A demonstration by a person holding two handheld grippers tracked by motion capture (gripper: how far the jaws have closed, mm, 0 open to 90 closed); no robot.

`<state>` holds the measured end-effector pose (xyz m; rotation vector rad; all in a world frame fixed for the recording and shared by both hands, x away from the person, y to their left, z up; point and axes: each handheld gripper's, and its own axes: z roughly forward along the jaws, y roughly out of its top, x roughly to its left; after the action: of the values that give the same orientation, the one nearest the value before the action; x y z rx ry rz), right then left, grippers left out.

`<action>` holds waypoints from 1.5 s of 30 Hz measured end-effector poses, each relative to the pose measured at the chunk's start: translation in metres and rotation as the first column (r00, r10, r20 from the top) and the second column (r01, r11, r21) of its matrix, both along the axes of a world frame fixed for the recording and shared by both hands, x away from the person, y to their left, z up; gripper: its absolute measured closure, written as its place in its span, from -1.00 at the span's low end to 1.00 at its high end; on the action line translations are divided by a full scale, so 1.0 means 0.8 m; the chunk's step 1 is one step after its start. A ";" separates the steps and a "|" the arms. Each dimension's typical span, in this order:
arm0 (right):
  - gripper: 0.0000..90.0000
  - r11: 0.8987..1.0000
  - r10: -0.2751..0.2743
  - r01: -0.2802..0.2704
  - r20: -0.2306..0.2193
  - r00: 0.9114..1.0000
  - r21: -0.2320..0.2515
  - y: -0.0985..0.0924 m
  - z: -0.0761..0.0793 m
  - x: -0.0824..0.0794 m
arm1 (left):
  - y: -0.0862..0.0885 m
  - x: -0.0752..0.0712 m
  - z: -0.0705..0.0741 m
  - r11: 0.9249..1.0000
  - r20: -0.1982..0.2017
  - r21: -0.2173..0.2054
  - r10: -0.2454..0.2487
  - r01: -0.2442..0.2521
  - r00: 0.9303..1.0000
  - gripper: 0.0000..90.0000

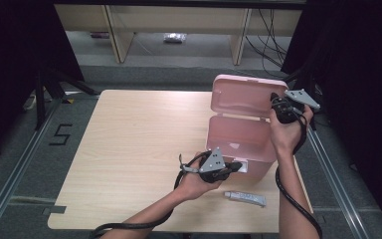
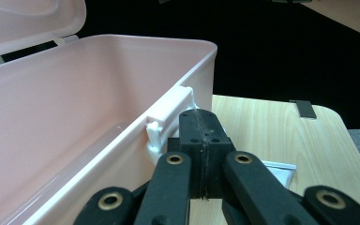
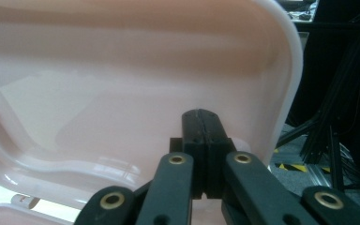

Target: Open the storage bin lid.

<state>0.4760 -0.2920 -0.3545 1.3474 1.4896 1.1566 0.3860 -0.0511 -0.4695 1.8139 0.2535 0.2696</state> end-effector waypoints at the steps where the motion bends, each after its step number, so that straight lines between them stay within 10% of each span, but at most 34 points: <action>1: 1.00 1.000 -0.001 0.001 -0.001 1.000 -0.001 0.000 0.000 0.001 | 0.000 0.000 0.000 1.000 -0.001 -0.001 0.001 -0.001 1.000 0.99; 45: 1.00 0.999 -0.036 0.033 -0.115 0.993 -0.028 0.006 -0.020 0.029 | 0.000 0.000 0.000 1.000 -0.005 -0.003 0.001 -0.001 1.000 0.99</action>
<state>0.4995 -0.2874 -0.3706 1.4374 1.5516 1.0497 0.3859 -0.0512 -0.4695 1.8117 0.2581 0.2652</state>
